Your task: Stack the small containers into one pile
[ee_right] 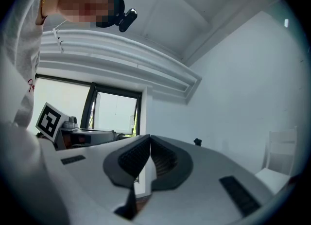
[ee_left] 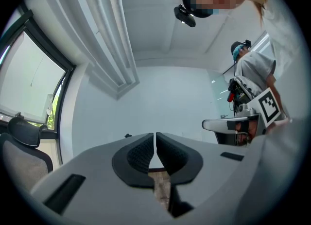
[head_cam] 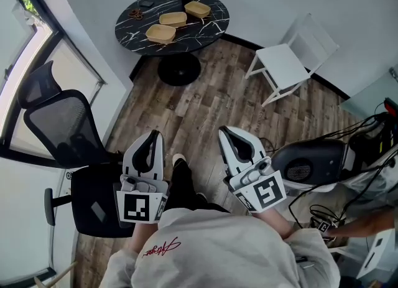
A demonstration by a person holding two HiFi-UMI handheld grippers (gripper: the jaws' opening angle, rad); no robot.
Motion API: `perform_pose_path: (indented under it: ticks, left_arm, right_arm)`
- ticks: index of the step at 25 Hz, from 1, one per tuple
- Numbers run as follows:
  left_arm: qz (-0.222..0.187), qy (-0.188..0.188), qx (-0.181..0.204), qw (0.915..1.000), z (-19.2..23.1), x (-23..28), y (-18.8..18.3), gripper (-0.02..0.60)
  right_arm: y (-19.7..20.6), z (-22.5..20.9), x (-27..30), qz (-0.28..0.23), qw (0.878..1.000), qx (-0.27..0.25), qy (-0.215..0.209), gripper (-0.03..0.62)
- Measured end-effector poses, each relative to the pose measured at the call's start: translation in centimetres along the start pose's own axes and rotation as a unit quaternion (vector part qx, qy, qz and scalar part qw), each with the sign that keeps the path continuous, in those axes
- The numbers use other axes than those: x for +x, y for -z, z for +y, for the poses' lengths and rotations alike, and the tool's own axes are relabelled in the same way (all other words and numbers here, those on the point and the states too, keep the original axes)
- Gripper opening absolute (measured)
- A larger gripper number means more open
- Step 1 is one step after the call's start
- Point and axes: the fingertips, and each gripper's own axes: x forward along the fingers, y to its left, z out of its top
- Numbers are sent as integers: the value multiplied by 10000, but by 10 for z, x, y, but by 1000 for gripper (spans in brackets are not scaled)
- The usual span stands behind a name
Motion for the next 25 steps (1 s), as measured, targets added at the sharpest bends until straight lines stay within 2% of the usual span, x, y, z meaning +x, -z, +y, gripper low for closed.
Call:
perform_pose_path:
  ticks: [9,25]
  left_arm:
    - [-47,118,111,9999,37,64,13,26]
    - [55,339,110,9994,156,249,29,26]
  right_arm:
    - [14,-37,60,-22,9999,-90,81,12]
    - [31,-138,252,6,9996,-80,256,12]
